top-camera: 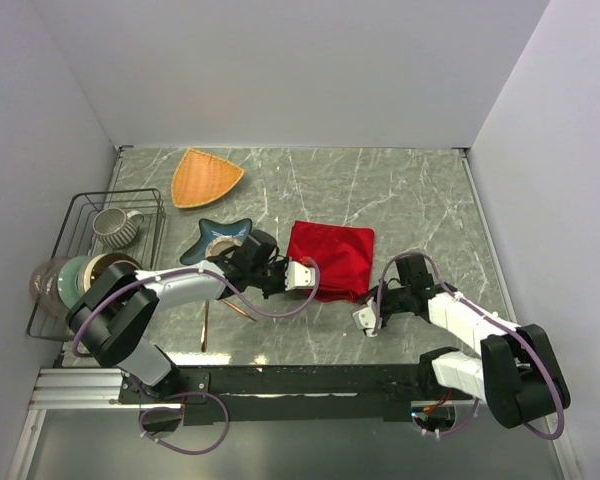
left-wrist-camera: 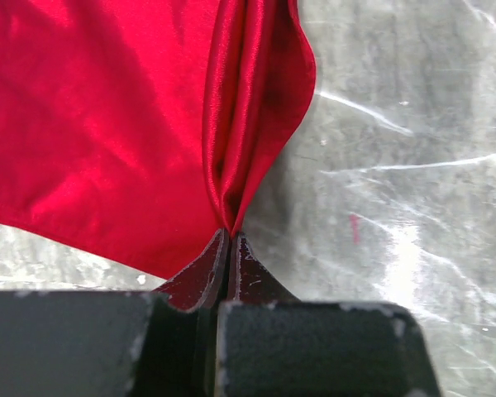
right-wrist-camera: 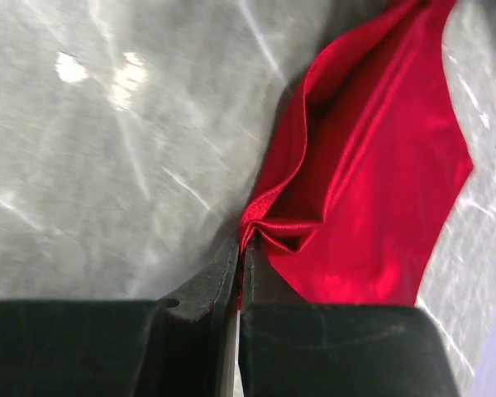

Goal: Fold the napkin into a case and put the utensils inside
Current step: Turn over the upper triangle folded napkin at the center of the board.

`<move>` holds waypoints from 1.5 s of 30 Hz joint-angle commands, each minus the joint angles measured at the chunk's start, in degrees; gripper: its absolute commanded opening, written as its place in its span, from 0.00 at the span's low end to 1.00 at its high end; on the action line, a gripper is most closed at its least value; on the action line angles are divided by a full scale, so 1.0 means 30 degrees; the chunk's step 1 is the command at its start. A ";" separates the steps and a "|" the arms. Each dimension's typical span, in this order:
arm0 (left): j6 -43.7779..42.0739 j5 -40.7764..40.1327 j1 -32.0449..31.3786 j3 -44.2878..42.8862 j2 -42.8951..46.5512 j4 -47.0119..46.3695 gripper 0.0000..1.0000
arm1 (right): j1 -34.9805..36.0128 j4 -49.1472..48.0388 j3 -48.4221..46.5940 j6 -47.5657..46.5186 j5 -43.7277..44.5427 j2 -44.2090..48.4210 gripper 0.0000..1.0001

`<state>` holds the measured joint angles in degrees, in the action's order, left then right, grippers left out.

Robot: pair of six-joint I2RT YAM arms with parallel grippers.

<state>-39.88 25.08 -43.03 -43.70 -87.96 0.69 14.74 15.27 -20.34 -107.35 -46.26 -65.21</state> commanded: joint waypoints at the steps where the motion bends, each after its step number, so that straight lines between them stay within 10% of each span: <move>1: -0.0036 -0.0244 -0.0424 -0.0695 -0.0005 0.0911 0.01 | 0.0447 0.3140 -0.1012 -0.2243 0.0302 -0.0499 0.00; 10: -0.1735 -0.1241 -0.1390 -0.0139 0.0347 0.2289 0.11 | 0.0652 0.6130 -0.1745 -0.5055 0.1152 -0.0616 0.00; 17: -0.1942 -0.1126 -0.1655 -0.0402 0.0520 0.3370 0.53 | 0.0682 0.7827 -0.2009 -0.5849 0.1036 0.0640 0.69; 22: -0.0688 0.0163 -0.1625 -0.1133 0.2921 0.4398 0.60 | 0.0624 1.0693 -0.3878 -0.2486 0.0392 0.3622 0.80; 35: 0.3627 -0.0070 -0.0102 -0.1604 0.2750 0.3432 0.45 | 0.0215 0.6456 -0.8542 2.5213 0.1416 0.3664 0.51; 45: -0.1177 -0.0069 -0.0014 -0.1779 0.0702 0.4895 0.43 | -0.0842 0.5543 -0.9391 3.0043 0.0334 -0.0612 0.41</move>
<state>-36.69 24.10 -43.05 -47.92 -83.37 13.41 12.51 32.99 -45.01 -24.80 -42.83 -63.05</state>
